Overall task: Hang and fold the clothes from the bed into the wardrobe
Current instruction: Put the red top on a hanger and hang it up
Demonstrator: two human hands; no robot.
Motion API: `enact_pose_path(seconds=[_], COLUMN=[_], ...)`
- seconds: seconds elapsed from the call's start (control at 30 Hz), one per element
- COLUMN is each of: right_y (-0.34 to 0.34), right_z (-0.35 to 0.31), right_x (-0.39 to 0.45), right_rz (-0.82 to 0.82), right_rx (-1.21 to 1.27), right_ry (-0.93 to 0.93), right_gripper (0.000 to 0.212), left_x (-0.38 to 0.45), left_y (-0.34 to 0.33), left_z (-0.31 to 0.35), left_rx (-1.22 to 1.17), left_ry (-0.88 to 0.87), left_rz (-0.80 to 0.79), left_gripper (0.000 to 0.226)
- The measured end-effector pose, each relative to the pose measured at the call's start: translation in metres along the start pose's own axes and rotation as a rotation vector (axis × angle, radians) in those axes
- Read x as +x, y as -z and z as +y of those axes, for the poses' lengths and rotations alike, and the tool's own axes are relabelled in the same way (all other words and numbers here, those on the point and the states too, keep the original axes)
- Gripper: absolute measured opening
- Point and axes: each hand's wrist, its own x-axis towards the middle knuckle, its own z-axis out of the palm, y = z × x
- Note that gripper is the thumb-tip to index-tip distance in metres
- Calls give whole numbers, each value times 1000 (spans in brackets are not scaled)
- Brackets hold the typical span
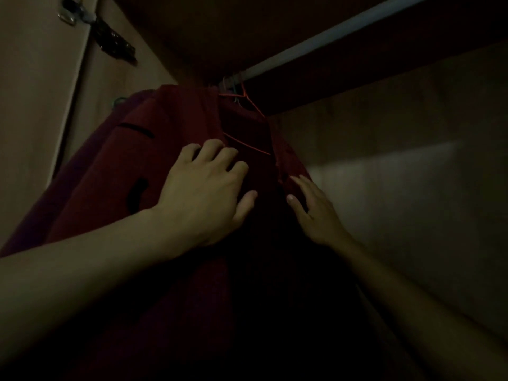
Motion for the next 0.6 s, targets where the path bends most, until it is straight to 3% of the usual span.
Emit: enact_pose_path(seconds=[0.3,0.6], right_y=[48,104], right_z=[-99,-206], right_x=[-64,-174], right_rz=[-65,-166], right_rx=[-259,-553], right_ry=[-99,-317], right_gripper=[52,52], left_x=[-47,-112], left_y=[9,36], left_z=[-34,-17], left_rx=[-298,-577], left_ry=[-8,-202], left_rz=[69,99], left_gripper=[68,63])
